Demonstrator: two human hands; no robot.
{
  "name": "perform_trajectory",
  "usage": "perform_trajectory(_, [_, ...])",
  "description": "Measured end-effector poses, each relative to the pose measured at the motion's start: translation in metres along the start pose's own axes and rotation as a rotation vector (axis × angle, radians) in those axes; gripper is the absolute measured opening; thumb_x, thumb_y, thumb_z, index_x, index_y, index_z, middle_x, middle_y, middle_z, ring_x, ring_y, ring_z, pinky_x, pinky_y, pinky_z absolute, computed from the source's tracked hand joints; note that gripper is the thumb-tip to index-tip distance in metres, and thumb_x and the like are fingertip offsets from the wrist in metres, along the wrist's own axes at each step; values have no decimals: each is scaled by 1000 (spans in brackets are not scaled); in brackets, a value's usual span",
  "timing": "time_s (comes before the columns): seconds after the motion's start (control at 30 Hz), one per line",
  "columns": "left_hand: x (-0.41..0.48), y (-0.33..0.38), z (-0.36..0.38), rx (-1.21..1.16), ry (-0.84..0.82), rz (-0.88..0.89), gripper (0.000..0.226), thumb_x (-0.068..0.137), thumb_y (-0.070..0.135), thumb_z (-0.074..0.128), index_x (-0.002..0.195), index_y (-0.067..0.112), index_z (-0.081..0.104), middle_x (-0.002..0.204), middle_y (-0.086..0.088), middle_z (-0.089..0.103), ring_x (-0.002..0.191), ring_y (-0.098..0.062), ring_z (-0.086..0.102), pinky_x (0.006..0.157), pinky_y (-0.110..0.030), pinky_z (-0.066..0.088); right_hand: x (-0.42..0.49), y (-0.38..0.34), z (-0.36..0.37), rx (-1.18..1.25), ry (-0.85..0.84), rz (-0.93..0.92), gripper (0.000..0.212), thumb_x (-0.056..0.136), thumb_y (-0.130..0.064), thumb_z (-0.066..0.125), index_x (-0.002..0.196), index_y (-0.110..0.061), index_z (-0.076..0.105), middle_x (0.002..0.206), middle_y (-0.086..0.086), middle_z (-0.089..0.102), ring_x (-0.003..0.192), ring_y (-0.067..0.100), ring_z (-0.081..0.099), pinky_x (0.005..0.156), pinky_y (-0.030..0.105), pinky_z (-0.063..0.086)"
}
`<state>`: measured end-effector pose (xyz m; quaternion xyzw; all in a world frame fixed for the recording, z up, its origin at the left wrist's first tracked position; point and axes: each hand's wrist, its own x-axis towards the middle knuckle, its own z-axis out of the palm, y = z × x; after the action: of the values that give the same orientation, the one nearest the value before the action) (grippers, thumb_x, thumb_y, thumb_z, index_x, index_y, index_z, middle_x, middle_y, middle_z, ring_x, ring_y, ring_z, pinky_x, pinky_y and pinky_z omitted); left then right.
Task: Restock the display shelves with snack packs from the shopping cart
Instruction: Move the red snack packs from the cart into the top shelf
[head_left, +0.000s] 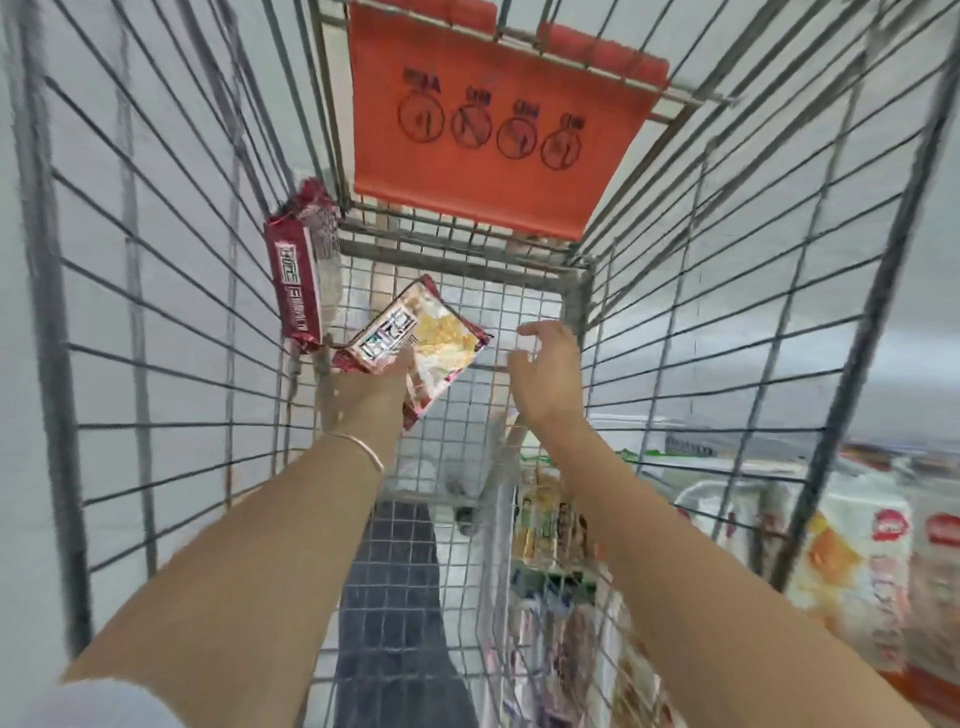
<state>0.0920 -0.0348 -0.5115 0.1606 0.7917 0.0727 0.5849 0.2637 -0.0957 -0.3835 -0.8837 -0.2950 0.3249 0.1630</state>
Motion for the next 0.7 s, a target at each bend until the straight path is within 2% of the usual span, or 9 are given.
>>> perform_trajectory(0.07, [-27, 14, -8, -10, 28, 21, 52, 60, 48, 92, 82, 16, 57, 76, 1, 67, 69, -18, 67, 74, -37, 59, 1, 0, -7, 14, 15, 3, 30, 94, -8, 54, 123, -8, 63, 140, 10, 48, 129, 24, 47, 106, 26, 33])
perform_trajectory(0.1, [-41, 20, -11, 7, 24, 13, 43, 68, 36, 90, 80, 13, 56, 73, 1, 65, 69, -18, 66, 76, -36, 58, 1, -2, -10, 19, 23, 0, 30, 94, -7, 53, 123, -7, 63, 139, 11, 48, 129, 25, 47, 104, 25, 32])
perform_trajectory(0.23, [-51, 25, -23, -20, -57, -67, 31, 83, 15, 79, 106, 0, 63, 80, -5, 65, 75, -19, 66, 81, -35, 59, 0, -14, -15, 56, -2, 24, 29, 96, -9, 53, 123, -9, 63, 139, 10, 48, 126, 25, 50, 104, 30, 37])
perform_trajectory(0.3, [-54, 29, -28, -45, -184, -171, 47, 75, 27, 87, 109, 5, 64, 88, -8, 69, 77, -16, 68, 70, -32, 60, -4, -25, -17, 85, -16, 34, 28, 95, -11, 54, 121, -11, 63, 137, 12, 50, 120, 28, 55, 100, 36, 46])
perform_trajectory(0.4, [-1, 4, -13, 79, -216, -176, 98, 31, 72, 91, 107, 17, 65, 95, -6, 73, 87, -28, 70, 69, -44, 58, -8, -36, -16, 118, -20, 27, 28, 95, -11, 55, 120, -11, 65, 135, 13, 54, 123, 26, 54, 102, 39, 46])
perform_trajectory(0.47, [-12, 4, -8, 71, -220, -124, 90, 37, 76, 88, 102, 16, 66, 88, -4, 75, 82, -25, 71, 76, -43, 57, -9, -39, -16, 137, -11, 26, 27, 95, -12, 55, 121, -11, 65, 136, 11, 54, 127, 22, 51, 103, 35, 43])
perform_trajectory(0.53, [-40, 14, -5, 10, -213, -73, 61, 60, 61, 87, 94, 14, 68, 84, -4, 74, 78, -22, 71, 78, -38, 58, -6, -38, -20, 134, -7, 17, 29, 96, -12, 54, 122, -11, 65, 137, 7, 54, 117, 14, 53, 92, 28, 44])
perform_trajectory(0.63, [-48, 4, -6, -79, -216, -95, 56, 53, 59, 88, 88, 19, 69, 84, -1, 77, 80, -23, 73, 82, -45, 59, -1, -32, -25, 118, -24, 28, 29, 96, -10, 52, 123, -11, 64, 110, -2, 60, 67, 0, 51, 55, 15, 41])
perform_trajectory(0.7, [-56, -2, -12, -158, -189, -70, 50, 58, 52, 90, 92, 21, 68, 88, -1, 77, 84, -25, 73, 84, -48, 59, 1, -26, -23, 156, -33, 65, 28, 95, -9, 50, 120, -11, 64, 88, -1, 60, 51, 3, 44, 46, 20, 38])
